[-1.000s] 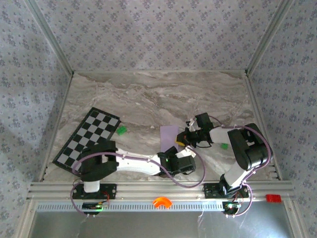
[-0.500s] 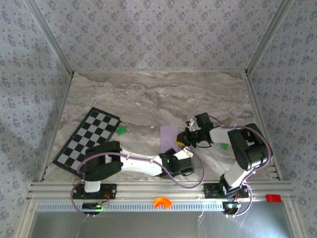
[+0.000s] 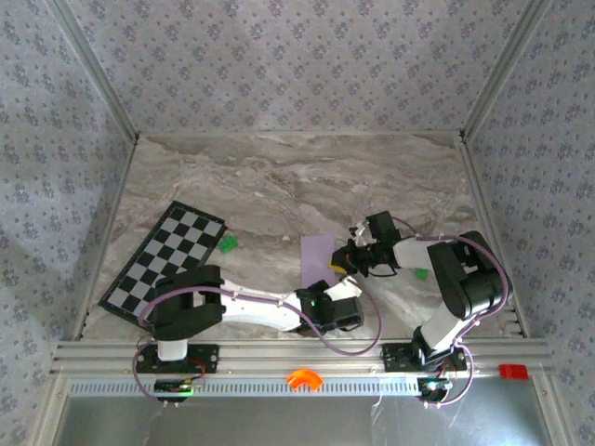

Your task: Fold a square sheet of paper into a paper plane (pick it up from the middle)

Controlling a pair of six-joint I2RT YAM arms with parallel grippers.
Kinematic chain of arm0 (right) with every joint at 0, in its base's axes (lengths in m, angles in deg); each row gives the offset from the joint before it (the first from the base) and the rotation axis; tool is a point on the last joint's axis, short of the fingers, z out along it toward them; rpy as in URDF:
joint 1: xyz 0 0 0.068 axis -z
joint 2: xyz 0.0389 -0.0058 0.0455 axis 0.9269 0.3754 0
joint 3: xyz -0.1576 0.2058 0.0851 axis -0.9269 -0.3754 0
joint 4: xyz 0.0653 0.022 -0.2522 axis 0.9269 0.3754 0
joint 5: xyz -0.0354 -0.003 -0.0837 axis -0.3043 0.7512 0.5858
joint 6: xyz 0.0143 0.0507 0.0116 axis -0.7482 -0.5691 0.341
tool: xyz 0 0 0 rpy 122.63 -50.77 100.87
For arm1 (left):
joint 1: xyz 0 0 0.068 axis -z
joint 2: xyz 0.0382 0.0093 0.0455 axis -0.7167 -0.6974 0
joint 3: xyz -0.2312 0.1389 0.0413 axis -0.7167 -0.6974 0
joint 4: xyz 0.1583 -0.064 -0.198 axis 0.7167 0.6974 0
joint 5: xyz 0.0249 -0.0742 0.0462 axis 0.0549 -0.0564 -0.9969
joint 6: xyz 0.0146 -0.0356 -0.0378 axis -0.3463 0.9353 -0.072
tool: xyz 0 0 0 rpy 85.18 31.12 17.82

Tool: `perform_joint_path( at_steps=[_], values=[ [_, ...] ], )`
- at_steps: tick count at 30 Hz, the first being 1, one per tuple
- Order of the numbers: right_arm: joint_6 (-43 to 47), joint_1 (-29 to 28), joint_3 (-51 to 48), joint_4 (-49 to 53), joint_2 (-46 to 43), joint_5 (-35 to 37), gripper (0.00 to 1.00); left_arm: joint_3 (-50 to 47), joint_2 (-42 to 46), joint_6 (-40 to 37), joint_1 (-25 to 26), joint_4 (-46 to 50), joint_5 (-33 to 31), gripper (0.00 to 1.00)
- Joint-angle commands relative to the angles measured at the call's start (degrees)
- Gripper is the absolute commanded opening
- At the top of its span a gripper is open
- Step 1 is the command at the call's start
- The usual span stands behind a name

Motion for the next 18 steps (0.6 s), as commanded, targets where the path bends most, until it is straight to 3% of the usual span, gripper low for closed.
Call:
perform_joint_path(
  at_steps=[1,13,16,18],
  values=[
    [-0.37,0.38,1.04,1.52,0.1,-0.69,0.06,0.06,1.5,0.42,0.32,-0.18,-0.16,0.26],
    [-0.45,0.49,1.05,1.67,-0.79,-0.9,0.09,-0.03,1.58,0.98,0.28,-0.25,0.24,0.04],
    [-0.34,0.63,1.05,1.97,-1.9,-1.12,0.15,-0.36,1.92,1.31,-0.13,-0.8,1.4,0.0],
    [0.15,0.92,1.05,2.69,-3.17,-0.88,0.24,-1.29,3.03,2.1,-0.98,-2.03,3.38,0.0]
  ],
)
